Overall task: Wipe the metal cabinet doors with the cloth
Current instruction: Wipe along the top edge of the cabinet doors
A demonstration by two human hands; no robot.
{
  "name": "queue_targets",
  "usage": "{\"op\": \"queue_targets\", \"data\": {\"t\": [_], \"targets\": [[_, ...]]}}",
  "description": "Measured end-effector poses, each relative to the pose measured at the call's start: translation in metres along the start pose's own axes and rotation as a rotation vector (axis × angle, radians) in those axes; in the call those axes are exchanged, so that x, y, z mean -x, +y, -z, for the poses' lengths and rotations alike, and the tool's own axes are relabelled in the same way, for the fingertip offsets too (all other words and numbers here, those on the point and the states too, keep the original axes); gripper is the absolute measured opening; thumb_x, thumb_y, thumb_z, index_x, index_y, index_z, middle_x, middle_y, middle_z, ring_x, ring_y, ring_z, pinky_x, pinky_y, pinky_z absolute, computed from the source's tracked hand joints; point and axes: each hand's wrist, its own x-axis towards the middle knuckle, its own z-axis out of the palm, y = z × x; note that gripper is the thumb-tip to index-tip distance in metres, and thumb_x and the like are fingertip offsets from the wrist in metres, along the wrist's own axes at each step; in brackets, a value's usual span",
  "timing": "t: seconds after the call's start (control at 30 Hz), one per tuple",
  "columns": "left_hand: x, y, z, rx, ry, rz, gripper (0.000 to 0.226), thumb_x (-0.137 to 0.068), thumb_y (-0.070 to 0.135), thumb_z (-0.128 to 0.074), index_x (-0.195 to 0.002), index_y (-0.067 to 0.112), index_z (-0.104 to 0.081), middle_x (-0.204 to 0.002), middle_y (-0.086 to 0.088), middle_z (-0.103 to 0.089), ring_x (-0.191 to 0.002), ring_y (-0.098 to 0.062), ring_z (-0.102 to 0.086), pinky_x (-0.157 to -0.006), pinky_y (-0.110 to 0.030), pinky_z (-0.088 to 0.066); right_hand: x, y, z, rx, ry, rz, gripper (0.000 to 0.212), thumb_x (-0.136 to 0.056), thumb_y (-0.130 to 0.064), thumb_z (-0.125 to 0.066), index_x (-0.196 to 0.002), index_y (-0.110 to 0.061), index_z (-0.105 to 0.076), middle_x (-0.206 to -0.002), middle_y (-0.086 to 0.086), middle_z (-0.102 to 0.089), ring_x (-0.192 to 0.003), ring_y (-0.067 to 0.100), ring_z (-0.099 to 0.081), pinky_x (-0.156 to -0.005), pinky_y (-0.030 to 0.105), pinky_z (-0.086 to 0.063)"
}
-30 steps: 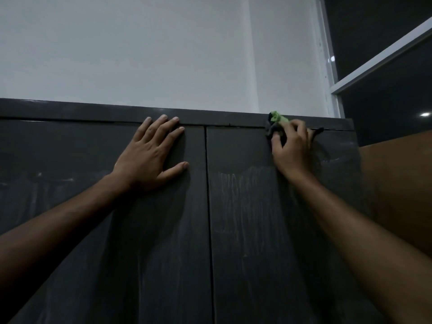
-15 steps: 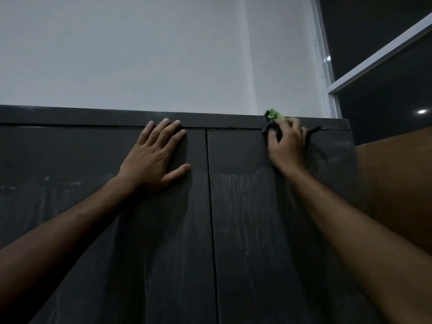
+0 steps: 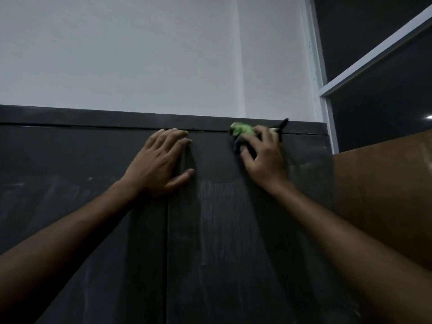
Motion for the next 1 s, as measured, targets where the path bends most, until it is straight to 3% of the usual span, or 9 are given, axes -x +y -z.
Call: {"op": "queue_targets", "data": {"t": [0.1, 0.2, 0.3, 0.47, 0.53, 0.73, 0.8, 0.93, 1.0], "targets": [[-0.027, 0.031, -0.011, 0.036, -0.013, -0.004, 0.078, -0.098, 0.068, -0.042, -0.152, 0.011, -0.045, -0.161, -0.013, -0.042, -0.154, -0.033, -0.034, -0.13, -0.051, -0.019, 0.04, 0.037, 0.021, -0.012, -0.134, 0.28, 0.034, -0.088, -0.036, -0.06, -0.114, -0.02, -0.072, -0.128, 0.01, -0.056, -0.119, 0.035, -0.05, -0.098, 0.047, -0.045], [-0.045, 0.052, -0.022, 0.109, -0.039, 0.043, 0.085, -0.097, 0.071, -0.037, -0.159, 0.013, -0.038, -0.169, -0.01, -0.031, -0.16, -0.029, -0.021, -0.132, -0.049, -0.009, 0.024, 0.083, 0.039, 0.071, -0.002, -0.011, 0.035, -0.091, -0.039, -0.054, -0.119, -0.021, -0.068, -0.125, 0.008, -0.053, -0.116, 0.031, -0.047, -0.089, 0.048, -0.049], [-0.048, 0.06, -0.033, 0.09, -0.04, 0.082, 0.088, -0.097, 0.073, -0.035, -0.162, 0.015, -0.033, -0.173, -0.008, -0.024, -0.163, -0.026, -0.011, -0.133, -0.049, -0.004, -0.023, 0.091, 0.032, 0.056, 0.134, -0.313, 0.041, -0.095, -0.038, -0.05, -0.128, -0.019, -0.067, -0.129, 0.012, -0.054, -0.118, 0.035, -0.046, -0.096, 0.048, -0.045], [-0.045, 0.063, -0.036, 0.011, -0.016, 0.08, 0.088, -0.098, 0.073, -0.035, -0.163, 0.015, -0.031, -0.172, -0.01, -0.025, -0.163, -0.026, -0.012, -0.132, -0.051, -0.008, 0.021, 0.074, 0.024, -0.016, -0.091, 0.279, 0.032, -0.088, -0.037, -0.062, -0.116, -0.024, -0.072, -0.129, 0.009, -0.057, -0.119, 0.032, -0.047, -0.095, 0.04, -0.036], [-0.046, 0.064, -0.035, 0.002, -0.019, 0.079, 0.088, -0.097, 0.073, -0.035, -0.163, 0.014, -0.032, -0.172, -0.01, -0.025, -0.162, -0.027, -0.013, -0.132, -0.051, -0.009, 0.044, 0.104, 0.039, -0.002, -0.127, 0.372, 0.034, -0.086, -0.038, -0.063, -0.114, -0.021, -0.073, -0.126, 0.01, -0.058, -0.118, 0.033, -0.048, -0.094, 0.042, -0.039], [-0.047, 0.067, -0.035, -0.037, -0.004, 0.089, 0.089, -0.097, 0.072, -0.036, -0.162, 0.011, -0.034, -0.17, -0.013, -0.029, -0.161, -0.03, -0.017, -0.132, -0.053, -0.012, -0.018, 0.156, 0.049, 0.052, 0.121, -0.28, 0.039, -0.096, -0.039, -0.048, -0.127, -0.023, -0.066, -0.127, 0.01, -0.053, -0.117, 0.035, -0.044, -0.098, 0.053, -0.042], [-0.046, 0.068, -0.035, -0.04, 0.002, 0.093, 0.088, -0.097, 0.071, -0.038, -0.162, 0.012, -0.035, -0.17, -0.012, -0.029, -0.161, -0.03, -0.017, -0.132, -0.052, -0.012, -0.018, 0.13, 0.04, 0.057, 0.088, -0.17, 0.037, -0.094, -0.039, -0.05, -0.123, -0.025, -0.068, -0.126, 0.01, -0.054, -0.115, 0.035, -0.046, -0.097, 0.049, -0.042], [-0.047, 0.069, -0.033, -0.032, -0.004, 0.089, 0.088, -0.097, 0.071, -0.038, -0.162, 0.013, -0.034, -0.171, -0.011, -0.029, -0.162, -0.029, -0.016, -0.132, -0.052, -0.011, 0.043, 0.137, 0.047, -0.01, -0.099, 0.284, 0.035, -0.088, -0.041, -0.058, -0.114, -0.022, -0.071, -0.122, 0.009, -0.055, -0.114, 0.031, -0.046, -0.089, 0.043, -0.041], [-0.047, 0.069, -0.034, -0.035, 0.002, 0.093, 0.088, -0.096, 0.071, -0.038, -0.162, 0.013, -0.034, -0.17, -0.011, -0.029, -0.162, -0.029, -0.017, -0.132, -0.052, -0.012, 0.048, 0.167, 0.056, 0.022, -0.074, 0.237, 0.033, -0.089, -0.041, -0.059, -0.114, -0.023, -0.069, -0.118, 0.008, -0.053, -0.109, 0.029, -0.045, -0.086, 0.047, -0.044]]}}
